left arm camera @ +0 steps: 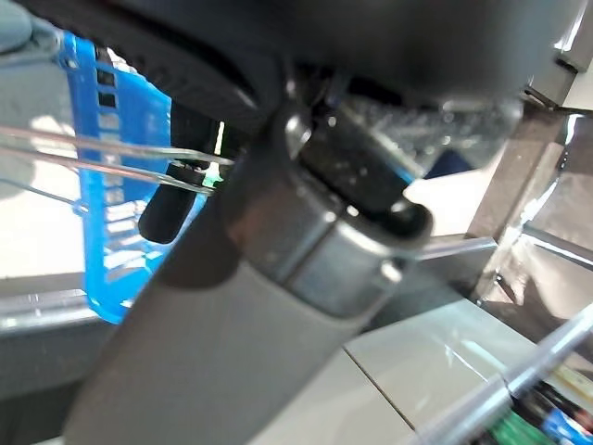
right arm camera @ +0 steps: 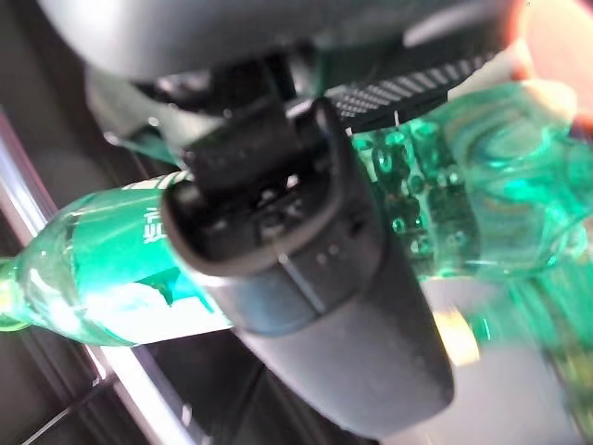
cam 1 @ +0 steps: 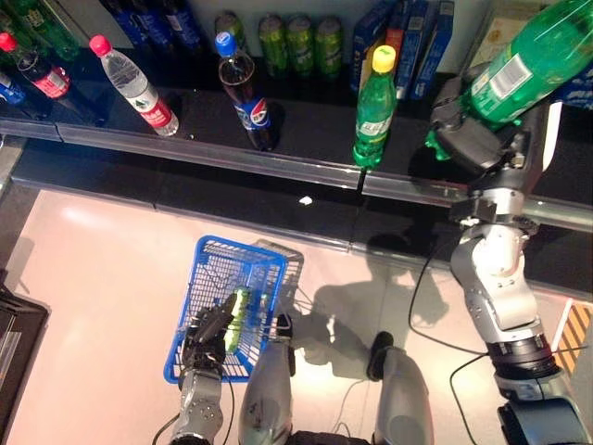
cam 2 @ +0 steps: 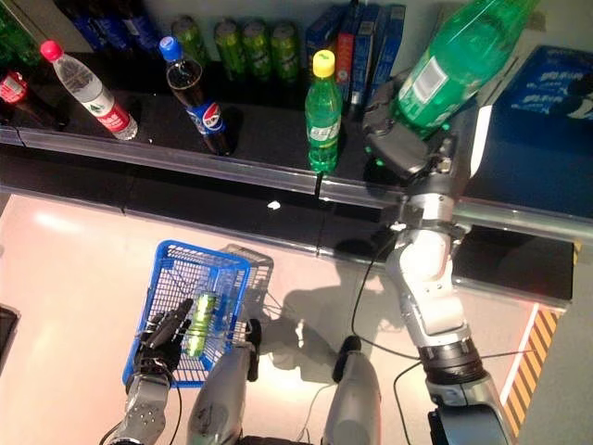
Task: Pick up the drink and place into the basket.
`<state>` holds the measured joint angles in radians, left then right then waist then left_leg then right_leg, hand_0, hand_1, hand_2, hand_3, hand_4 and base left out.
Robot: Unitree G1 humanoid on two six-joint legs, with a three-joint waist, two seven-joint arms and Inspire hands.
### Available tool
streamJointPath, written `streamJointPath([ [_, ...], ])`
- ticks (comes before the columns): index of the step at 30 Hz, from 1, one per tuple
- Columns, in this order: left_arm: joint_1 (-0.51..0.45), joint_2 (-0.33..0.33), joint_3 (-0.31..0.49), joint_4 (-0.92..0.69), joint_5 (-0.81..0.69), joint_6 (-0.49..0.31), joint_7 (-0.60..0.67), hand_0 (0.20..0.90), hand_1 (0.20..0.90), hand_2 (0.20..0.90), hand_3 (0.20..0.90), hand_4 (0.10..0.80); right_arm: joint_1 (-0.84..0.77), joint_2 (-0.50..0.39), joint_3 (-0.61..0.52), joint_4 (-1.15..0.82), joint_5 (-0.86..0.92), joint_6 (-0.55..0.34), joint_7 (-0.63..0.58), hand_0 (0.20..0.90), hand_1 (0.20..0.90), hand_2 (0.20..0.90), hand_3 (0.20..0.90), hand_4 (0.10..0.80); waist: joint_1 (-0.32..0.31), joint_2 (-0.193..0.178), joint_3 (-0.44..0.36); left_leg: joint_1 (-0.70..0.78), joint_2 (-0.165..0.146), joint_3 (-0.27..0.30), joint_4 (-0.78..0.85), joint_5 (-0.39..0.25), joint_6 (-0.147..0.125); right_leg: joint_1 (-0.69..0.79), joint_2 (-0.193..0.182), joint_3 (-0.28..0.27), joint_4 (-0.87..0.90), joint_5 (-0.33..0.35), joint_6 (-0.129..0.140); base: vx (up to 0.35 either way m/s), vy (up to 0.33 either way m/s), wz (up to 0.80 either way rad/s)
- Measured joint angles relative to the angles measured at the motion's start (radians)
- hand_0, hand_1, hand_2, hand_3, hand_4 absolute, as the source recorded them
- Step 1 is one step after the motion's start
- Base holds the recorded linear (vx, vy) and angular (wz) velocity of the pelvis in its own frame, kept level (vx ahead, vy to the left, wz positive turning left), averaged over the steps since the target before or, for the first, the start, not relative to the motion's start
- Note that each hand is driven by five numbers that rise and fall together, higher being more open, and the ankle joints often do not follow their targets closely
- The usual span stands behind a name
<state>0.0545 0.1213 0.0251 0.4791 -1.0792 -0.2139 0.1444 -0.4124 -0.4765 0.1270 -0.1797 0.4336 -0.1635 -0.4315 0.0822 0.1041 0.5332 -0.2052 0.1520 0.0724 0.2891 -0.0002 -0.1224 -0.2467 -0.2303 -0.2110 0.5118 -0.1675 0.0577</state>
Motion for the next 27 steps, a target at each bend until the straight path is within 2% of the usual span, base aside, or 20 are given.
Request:
streamJointPath([
  [5,0.036,0.001,-0.003,-0.119,0.007,0.042,0.009,0.3,0.3,0.3,0.2,0.1,0.048,0.01,0.07,-0.075,0.069,0.038,0.097,0.3,0.3,0.3,0.2,0.1,0.023,-0.004,-0.002,0.038,-0.003,0.001,-0.027,0.007,-0.008,0.034,0.002,-0.003,-0.025,-0.001,0.005,0.019,0.034,0.01],
  [6,0.034,0.003,-0.003,-0.146,0.015,0.051,0.021,0.3,0.3,0.3,0.2,0.1,0.051,0.01,0.097,-0.081,0.081,0.051,0.123,0.3,0.3,0.3,0.2,0.1,0.029,-0.004,-0.002,0.041,-0.004,0.0,-0.032,0.007,-0.009,0.039,0.001,-0.007,-0.027,-0.001,0.013,0.01,0.012,0.08],
  [14,0.084,0.022,-0.024,-0.318,0.037,0.14,0.026,0.3,0.3,0.3,0.2,0.1,0.071,0.025,0.226,-0.082,0.119,0.101,0.161,0.3,0.3,0.3,0.2,0.1,0.076,-0.01,-0.007,0.077,-0.013,-0.03,-0.07,0.009,-0.011,0.109,-0.008,-0.054,-0.063,-0.01,0.026,-0.003,0.007,0.16],
  [19,0.112,0.096,-0.083,-0.422,0.036,0.191,0.011,0.3,0.3,0.3,0.2,0.1,0.061,0.048,0.283,-0.081,0.116,0.112,0.136,0.3,0.3,0.3,0.2,0.1,0.141,-0.015,-0.011,0.075,-0.037,-0.074,-0.081,0.012,-0.008,0.139,-0.033,-0.101,-0.062,-0.031,0.038,-0.012,-0.024,0.32],
  [27,0.107,0.252,-0.169,-0.565,0.012,0.267,-0.174,0.3,0.3,0.3,0.2,0.1,0.012,0.108,0.367,0.014,0.035,0.123,0.019,0.3,0.3,0.3,0.2,0.1,0.222,-0.016,-0.011,0.023,-0.081,-0.168,-0.082,0.03,-0.001,0.173,-0.051,-0.157,-0.081,-0.054,0.061,-0.04,-0.049,0.45],
])
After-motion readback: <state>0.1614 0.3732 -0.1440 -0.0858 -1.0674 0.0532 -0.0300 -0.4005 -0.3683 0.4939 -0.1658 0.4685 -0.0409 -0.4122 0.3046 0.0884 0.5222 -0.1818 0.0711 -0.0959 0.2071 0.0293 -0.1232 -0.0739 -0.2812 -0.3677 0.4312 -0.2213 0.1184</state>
